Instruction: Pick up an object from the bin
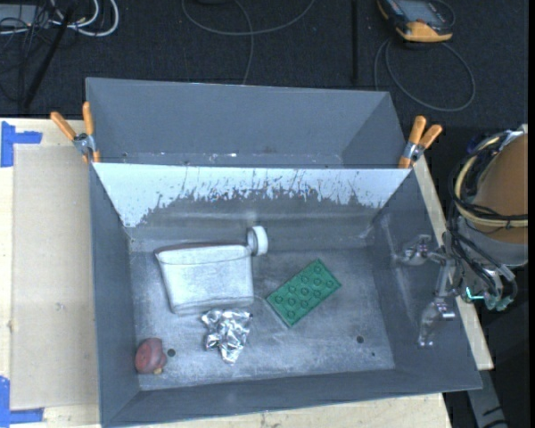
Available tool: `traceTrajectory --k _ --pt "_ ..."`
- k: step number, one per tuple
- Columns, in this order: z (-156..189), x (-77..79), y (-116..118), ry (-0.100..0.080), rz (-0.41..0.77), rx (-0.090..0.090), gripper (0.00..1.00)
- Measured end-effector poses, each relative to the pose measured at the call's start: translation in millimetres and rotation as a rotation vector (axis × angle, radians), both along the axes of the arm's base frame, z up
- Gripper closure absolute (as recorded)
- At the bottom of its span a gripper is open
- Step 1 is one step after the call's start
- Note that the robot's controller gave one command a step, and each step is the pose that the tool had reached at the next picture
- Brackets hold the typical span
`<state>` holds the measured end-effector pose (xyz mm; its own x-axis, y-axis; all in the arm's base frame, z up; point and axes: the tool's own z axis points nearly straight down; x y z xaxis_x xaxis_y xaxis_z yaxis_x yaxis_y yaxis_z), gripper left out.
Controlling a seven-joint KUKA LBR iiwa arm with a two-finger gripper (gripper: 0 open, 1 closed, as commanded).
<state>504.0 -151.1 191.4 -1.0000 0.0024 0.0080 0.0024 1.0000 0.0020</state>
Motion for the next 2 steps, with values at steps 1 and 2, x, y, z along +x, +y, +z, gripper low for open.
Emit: traceTrajectory --k 1,2 --pt "-110.4 19.5 77.2 -0.013 -0.109 -0.001 0.0" --pt "-117.4 46.2 138.2 -0.023 0.004 -0.003 0.0"
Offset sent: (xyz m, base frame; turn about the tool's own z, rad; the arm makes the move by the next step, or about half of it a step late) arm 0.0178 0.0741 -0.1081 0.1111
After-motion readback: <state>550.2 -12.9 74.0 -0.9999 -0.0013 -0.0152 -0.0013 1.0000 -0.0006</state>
